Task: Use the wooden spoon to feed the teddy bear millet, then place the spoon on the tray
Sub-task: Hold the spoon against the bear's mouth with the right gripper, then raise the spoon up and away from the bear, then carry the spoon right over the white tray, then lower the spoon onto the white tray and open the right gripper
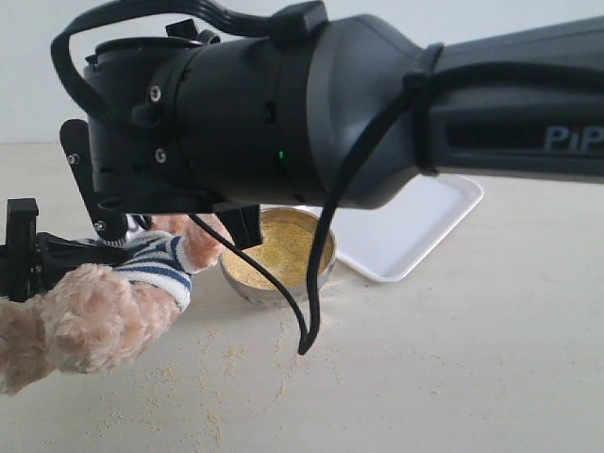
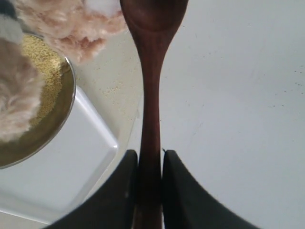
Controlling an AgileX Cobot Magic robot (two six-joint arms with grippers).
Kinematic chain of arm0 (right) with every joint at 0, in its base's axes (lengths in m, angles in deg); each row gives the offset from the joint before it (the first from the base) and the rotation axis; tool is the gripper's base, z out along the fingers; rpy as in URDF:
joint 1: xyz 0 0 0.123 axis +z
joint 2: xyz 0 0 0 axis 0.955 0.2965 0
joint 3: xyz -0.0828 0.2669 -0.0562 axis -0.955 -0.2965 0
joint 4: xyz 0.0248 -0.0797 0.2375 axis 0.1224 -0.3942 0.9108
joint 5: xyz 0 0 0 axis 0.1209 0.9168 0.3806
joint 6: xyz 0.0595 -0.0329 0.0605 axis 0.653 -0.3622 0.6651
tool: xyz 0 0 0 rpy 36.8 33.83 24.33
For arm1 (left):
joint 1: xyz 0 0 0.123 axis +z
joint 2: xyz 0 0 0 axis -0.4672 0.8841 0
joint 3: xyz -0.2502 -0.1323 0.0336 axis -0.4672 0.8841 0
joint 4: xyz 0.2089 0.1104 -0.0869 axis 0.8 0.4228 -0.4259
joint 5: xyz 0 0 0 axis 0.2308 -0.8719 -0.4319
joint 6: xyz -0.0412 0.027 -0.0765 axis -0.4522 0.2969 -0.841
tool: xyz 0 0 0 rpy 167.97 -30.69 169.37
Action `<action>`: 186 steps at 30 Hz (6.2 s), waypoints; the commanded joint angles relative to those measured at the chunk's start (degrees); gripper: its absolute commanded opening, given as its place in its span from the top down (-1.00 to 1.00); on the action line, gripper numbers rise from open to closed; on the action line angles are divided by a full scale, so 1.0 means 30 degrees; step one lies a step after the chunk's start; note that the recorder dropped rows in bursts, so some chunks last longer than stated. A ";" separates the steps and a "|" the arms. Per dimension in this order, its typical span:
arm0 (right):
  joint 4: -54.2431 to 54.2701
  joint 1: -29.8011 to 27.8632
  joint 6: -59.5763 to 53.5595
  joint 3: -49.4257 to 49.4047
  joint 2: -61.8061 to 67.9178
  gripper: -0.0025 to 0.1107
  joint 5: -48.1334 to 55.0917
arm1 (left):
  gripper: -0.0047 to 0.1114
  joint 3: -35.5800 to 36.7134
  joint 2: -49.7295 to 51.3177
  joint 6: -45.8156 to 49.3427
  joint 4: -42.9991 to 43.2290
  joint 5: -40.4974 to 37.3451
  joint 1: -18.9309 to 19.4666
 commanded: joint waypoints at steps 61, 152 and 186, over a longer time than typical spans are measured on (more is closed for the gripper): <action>1.9444 -1.2065 -0.0275 0.0414 -0.4643 0.96 -0.0743 | 0.83 -0.0166 0.0038 0.0499 -0.0204 -0.0419 0.0017; 1.9466 -1.5396 0.0273 0.0329 0.4958 0.95 -0.5644 | 0.83 -0.0166 0.0038 0.0628 -0.0204 -0.0711 0.0054; 1.9466 -1.5396 0.0796 0.0329 0.5422 0.55 -0.4841 | 0.83 -0.0200 0.0038 0.0628 -0.0204 -0.0752 0.0054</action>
